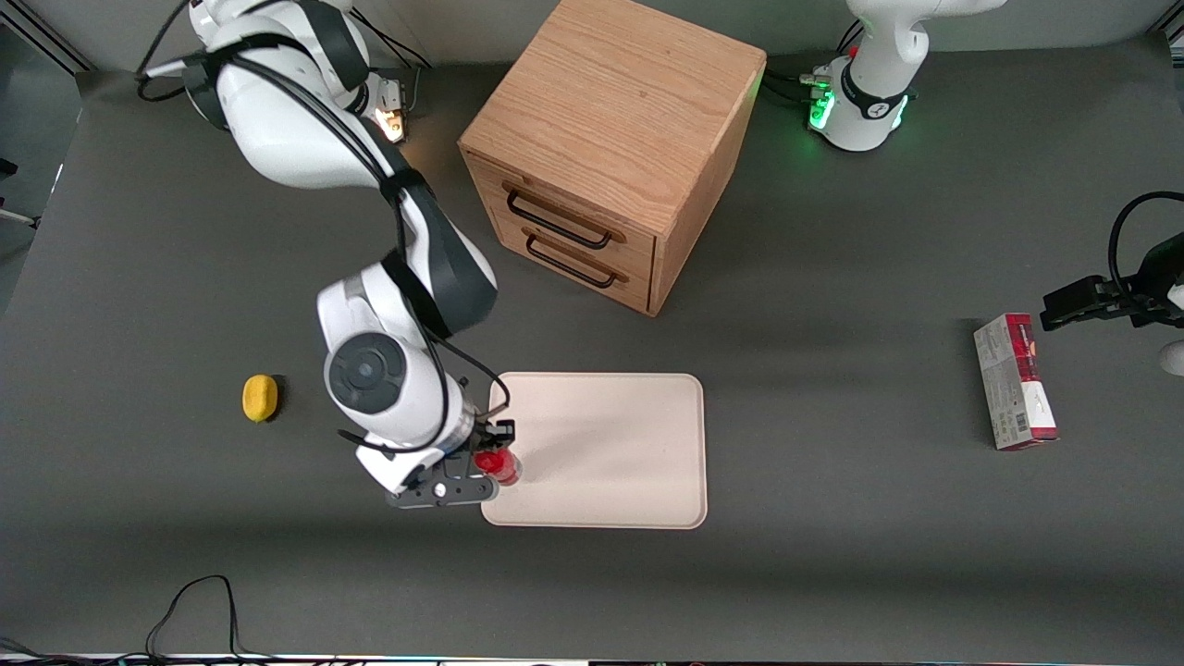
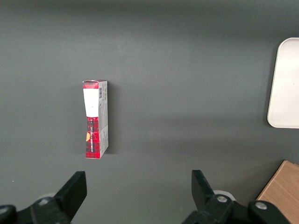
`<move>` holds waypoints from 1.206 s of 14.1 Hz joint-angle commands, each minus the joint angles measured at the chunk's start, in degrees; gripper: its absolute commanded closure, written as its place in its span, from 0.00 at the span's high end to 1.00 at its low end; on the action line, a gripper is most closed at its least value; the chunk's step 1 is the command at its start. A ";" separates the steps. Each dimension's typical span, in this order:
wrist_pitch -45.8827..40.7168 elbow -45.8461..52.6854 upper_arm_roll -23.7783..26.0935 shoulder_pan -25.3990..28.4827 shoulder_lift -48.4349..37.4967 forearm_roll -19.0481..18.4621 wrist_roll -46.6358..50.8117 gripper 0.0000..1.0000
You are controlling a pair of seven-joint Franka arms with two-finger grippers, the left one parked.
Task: Place coke bottle on tray
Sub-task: 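Lift the bottle and carry it with the right gripper to the white tray, then lower the bottle onto the tray and open the right gripper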
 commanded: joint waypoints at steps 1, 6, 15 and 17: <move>0.77 2.61 -0.15 0.13 1.78 0.04 -1.22 0.06; 3.40 1.38 -0.15 0.13 2.84 -0.05 -1.05 0.12; -0.70 1.02 -0.59 0.40 -0.76 -0.40 -0.17 1.00; -4.48 1.11 -0.77 0.83 -4.70 -2.67 -0.08 1.00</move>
